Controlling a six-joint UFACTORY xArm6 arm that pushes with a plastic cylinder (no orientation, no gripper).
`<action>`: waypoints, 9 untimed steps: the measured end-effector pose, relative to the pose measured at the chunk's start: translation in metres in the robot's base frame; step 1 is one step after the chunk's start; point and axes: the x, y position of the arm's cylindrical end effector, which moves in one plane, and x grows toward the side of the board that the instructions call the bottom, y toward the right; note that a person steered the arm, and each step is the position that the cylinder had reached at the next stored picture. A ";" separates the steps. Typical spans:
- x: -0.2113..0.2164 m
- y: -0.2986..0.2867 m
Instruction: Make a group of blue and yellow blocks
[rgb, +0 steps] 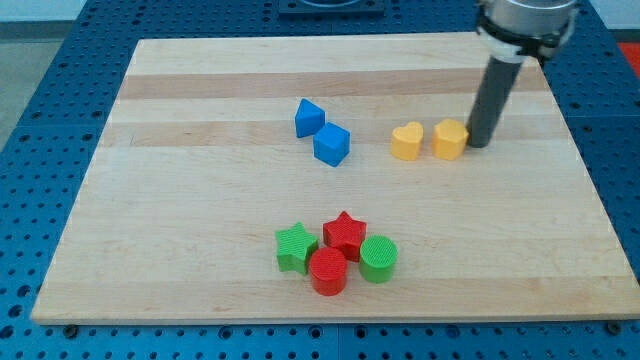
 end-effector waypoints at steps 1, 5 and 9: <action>0.000 -0.029; -0.016 -0.082; -0.084 -0.250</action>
